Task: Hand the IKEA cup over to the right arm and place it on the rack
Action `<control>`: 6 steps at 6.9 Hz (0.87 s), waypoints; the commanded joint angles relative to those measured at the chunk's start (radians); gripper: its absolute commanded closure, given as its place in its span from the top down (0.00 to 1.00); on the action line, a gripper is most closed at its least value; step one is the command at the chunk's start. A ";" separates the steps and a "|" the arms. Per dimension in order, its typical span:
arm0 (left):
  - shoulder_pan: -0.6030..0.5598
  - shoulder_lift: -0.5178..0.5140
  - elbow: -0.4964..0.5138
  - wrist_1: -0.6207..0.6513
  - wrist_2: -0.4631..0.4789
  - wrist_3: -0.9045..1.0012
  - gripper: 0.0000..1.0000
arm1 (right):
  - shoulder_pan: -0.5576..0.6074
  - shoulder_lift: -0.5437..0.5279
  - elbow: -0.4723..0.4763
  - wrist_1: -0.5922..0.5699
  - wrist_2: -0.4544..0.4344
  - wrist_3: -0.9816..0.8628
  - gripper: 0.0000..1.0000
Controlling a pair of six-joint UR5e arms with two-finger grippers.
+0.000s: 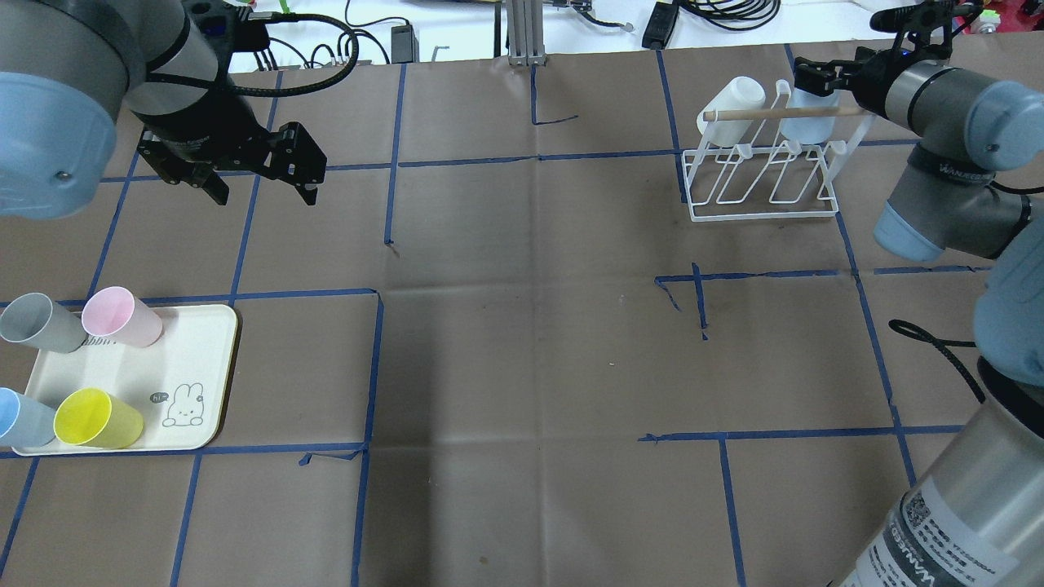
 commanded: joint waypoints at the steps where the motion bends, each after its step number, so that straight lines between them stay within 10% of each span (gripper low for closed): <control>1: -0.003 0.000 0.003 0.002 -0.001 -0.004 1.00 | 0.002 -0.034 -0.019 0.006 -0.002 -0.001 1.00; 6: -0.007 0.001 0.003 0.006 -0.007 -0.010 1.00 | 0.099 -0.318 -0.154 0.893 -0.026 0.001 1.00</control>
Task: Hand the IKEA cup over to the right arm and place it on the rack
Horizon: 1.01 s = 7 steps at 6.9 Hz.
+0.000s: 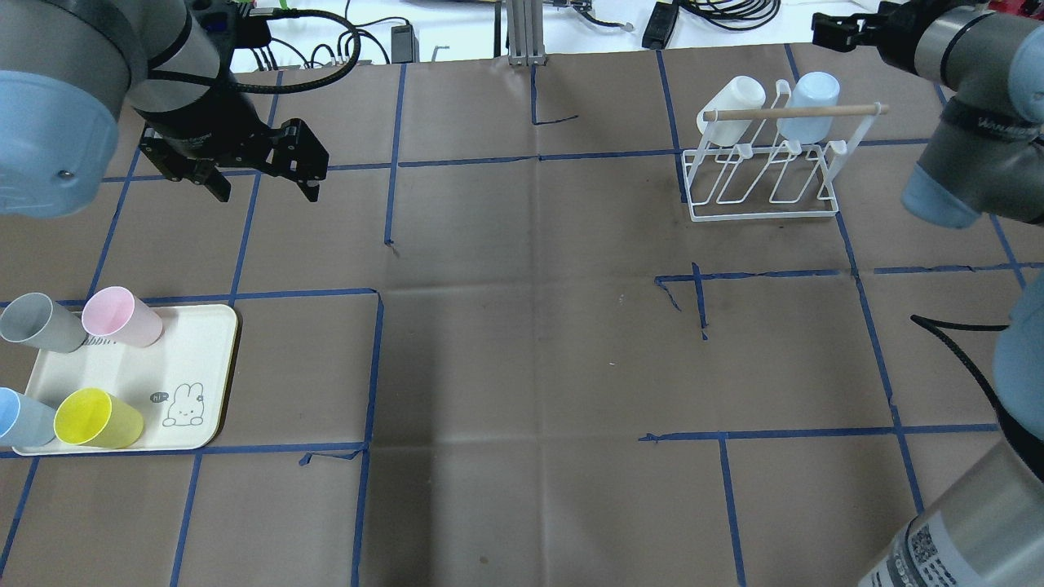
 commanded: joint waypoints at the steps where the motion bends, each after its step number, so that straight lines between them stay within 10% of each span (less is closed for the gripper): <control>1: 0.000 0.001 0.000 0.000 -0.010 -0.002 1.00 | 0.099 -0.114 -0.050 0.387 -0.113 0.006 1.00; 5: 0.000 -0.001 -0.002 0.000 -0.010 -0.022 1.00 | 0.366 -0.185 -0.089 0.985 -0.321 0.012 1.00; 7: 0.000 -0.001 -0.002 0.000 -0.010 -0.020 1.00 | 0.370 -0.262 -0.074 1.067 -0.426 0.127 1.00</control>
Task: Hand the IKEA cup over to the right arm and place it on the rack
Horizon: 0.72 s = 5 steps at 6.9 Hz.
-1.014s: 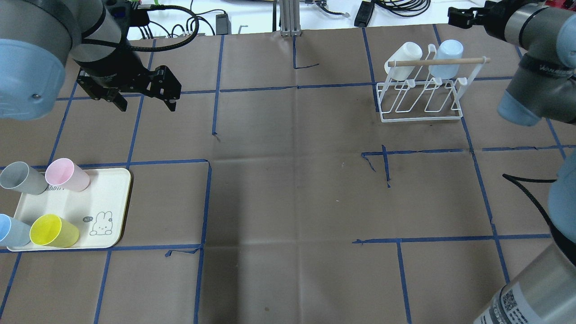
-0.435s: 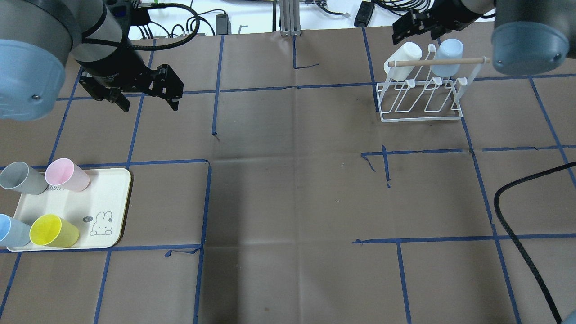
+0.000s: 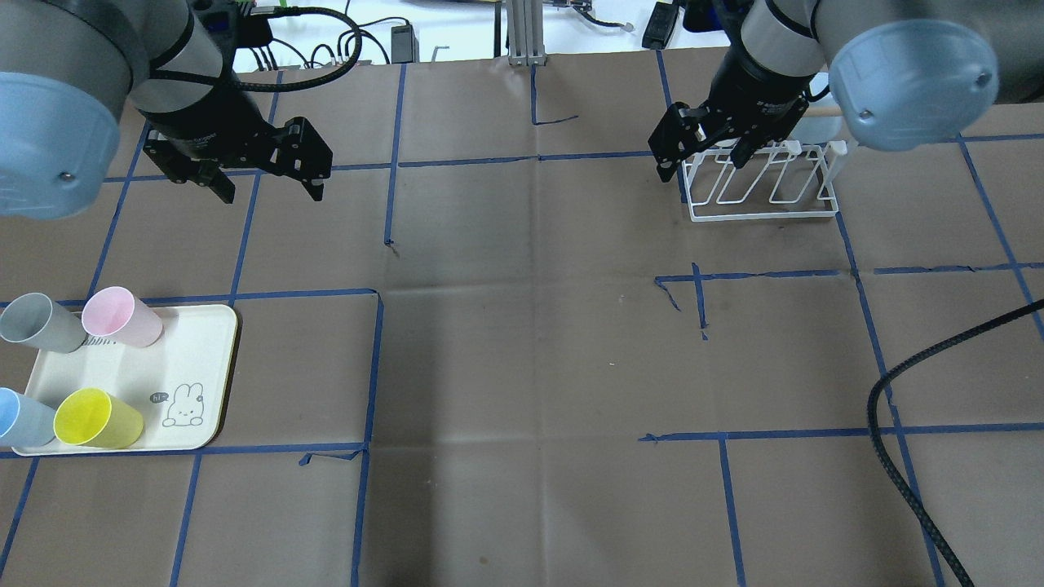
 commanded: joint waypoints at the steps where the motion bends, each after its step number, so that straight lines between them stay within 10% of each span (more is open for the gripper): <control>1: 0.000 0.001 0.000 0.000 0.000 0.000 1.00 | 0.008 -0.104 0.010 0.101 -0.088 0.057 1.00; 5: 0.000 -0.001 0.001 0.000 -0.001 0.000 1.00 | 0.006 -0.234 0.118 0.075 -0.098 0.046 1.00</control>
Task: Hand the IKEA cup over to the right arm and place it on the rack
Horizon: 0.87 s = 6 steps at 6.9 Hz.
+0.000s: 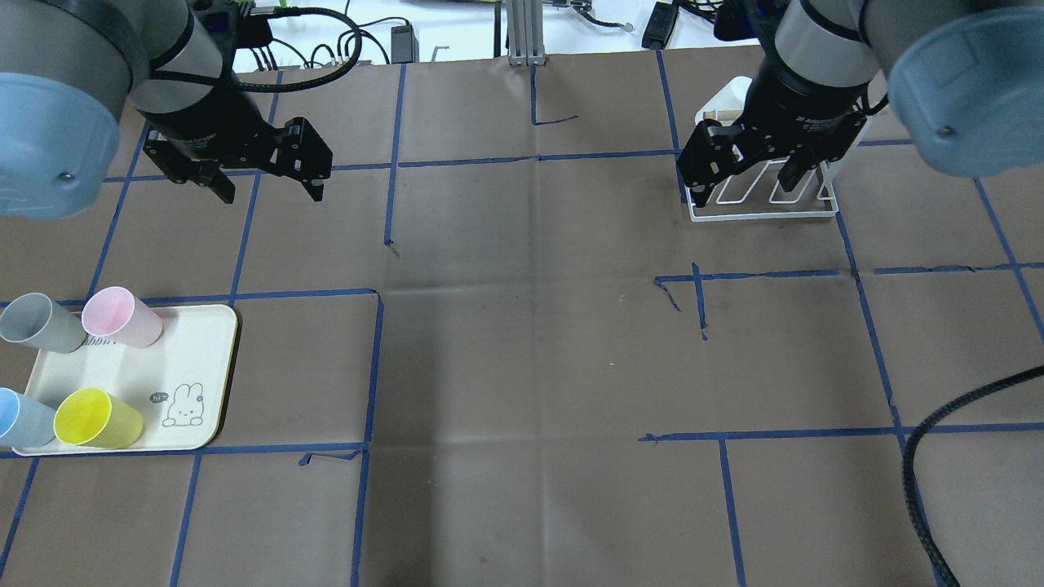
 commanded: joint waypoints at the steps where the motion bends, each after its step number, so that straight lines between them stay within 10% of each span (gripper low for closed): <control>1: 0.000 0.000 0.002 0.000 0.002 0.002 1.00 | -0.002 -0.031 0.026 -0.013 -0.010 -0.003 1.00; 6: 0.000 -0.002 0.005 0.000 0.004 0.007 1.00 | -0.002 -0.026 0.013 -0.019 -0.007 -0.003 1.00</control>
